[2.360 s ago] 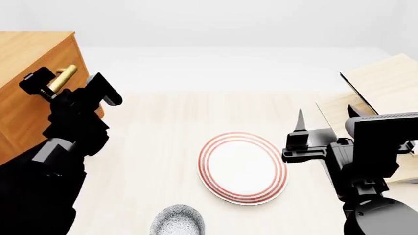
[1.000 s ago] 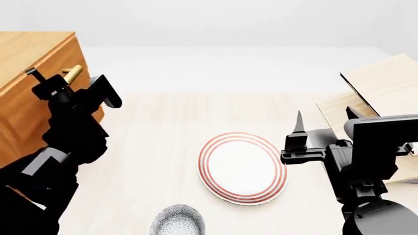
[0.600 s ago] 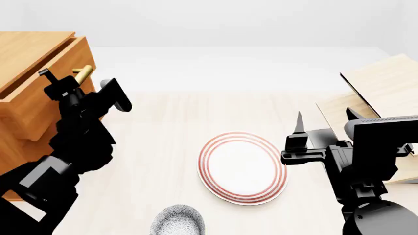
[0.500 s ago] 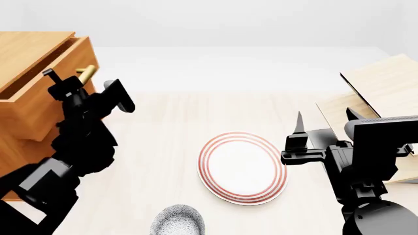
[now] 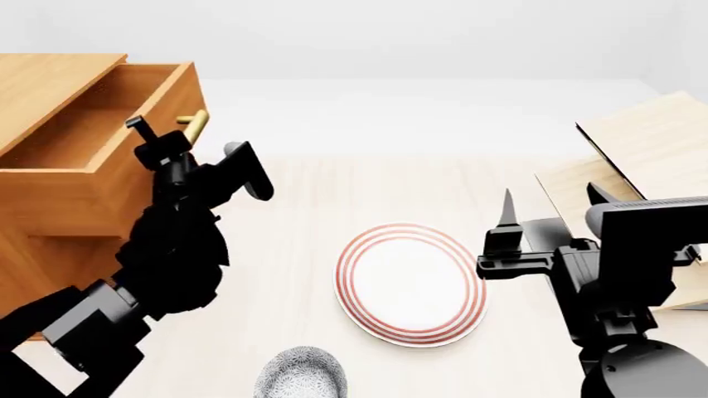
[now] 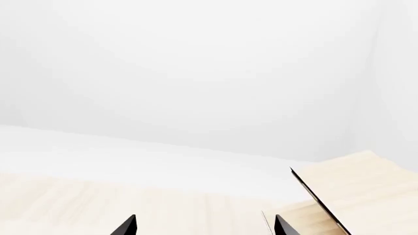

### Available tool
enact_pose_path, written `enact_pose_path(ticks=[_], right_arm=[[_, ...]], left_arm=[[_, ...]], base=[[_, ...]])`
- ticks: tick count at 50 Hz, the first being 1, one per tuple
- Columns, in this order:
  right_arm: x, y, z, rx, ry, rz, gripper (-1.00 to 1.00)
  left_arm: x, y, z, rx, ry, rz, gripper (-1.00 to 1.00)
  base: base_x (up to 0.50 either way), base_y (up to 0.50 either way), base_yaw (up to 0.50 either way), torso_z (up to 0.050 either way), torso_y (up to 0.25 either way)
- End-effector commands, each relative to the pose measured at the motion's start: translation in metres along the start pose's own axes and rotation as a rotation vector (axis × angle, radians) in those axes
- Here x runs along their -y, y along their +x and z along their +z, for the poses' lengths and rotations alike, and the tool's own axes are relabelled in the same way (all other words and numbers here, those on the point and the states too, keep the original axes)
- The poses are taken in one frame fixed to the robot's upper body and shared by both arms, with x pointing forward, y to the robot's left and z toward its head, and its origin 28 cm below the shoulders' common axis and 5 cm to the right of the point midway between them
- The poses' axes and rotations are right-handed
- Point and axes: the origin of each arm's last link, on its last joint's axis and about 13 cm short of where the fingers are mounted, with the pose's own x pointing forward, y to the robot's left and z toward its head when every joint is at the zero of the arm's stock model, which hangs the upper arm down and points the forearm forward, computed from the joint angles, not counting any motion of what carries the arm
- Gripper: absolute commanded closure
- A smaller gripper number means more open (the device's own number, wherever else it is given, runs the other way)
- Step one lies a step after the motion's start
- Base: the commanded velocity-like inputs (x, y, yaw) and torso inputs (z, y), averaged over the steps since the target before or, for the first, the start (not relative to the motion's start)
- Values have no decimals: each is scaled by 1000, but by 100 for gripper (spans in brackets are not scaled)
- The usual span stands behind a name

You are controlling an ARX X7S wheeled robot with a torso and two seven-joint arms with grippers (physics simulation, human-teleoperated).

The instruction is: Open the top drawer of the cabinet and put the bowl in it.

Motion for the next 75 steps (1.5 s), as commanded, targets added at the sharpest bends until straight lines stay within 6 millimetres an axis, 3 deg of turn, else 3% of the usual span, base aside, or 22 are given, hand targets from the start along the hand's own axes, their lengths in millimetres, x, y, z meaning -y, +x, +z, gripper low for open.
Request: enact_pose_path(ticks=[1, 26, 27, 35, 45, 50, 55, 58, 65, 75], right_arm=[[2, 1, 1, 12, 18, -4, -100], [3, 1, -3, 8, 27, -8, -100], [3, 1, -3, 8, 27, -8, -100], [3, 0, -3, 9, 29, -7, -100], [1, 0, -1, 13, 29, 0, -100], [1, -1, 1, 17, 30, 2, -100], [1, -2, 3, 23, 30, 5, -100], [2, -3, 3, 25, 30, 6, -100], [2, -3, 4, 27, 29, 7, -100], [1, -3, 7, 29, 25, 15, -100]], left_arm=[[13, -18, 31, 145, -60, -132, 100], [21, -27, 37, 197, -52, -157, 100], [20, -28, 38, 200, -57, -156, -100], [2, -40, 40, 249, -81, -136, -100], [-31, -79, 48, 396, -89, -70, -100], [-63, -99, 56, 482, -158, -11, -100], [-104, -107, 65, 510, -351, -6, -100], [-123, -106, 69, 497, -482, -39, -100], [-162, -83, 76, 331, -767, -149, -100], [-182, -51, 73, 164, -959, -244, -100]], base=[[0, 0, 0, 0, 0], [0, 0, 0, 0, 0], [0, 0, 0, 0, 12], [0, 0, 0, 0, 0], [0, 0, 0, 0, 0], [0, 0, 0, 0, 0], [0, 0, 0, 0, 0], [0, 0, 0, 0, 0], [0, 0, 0, 0, 0], [0, 0, 0, 0, 0]])
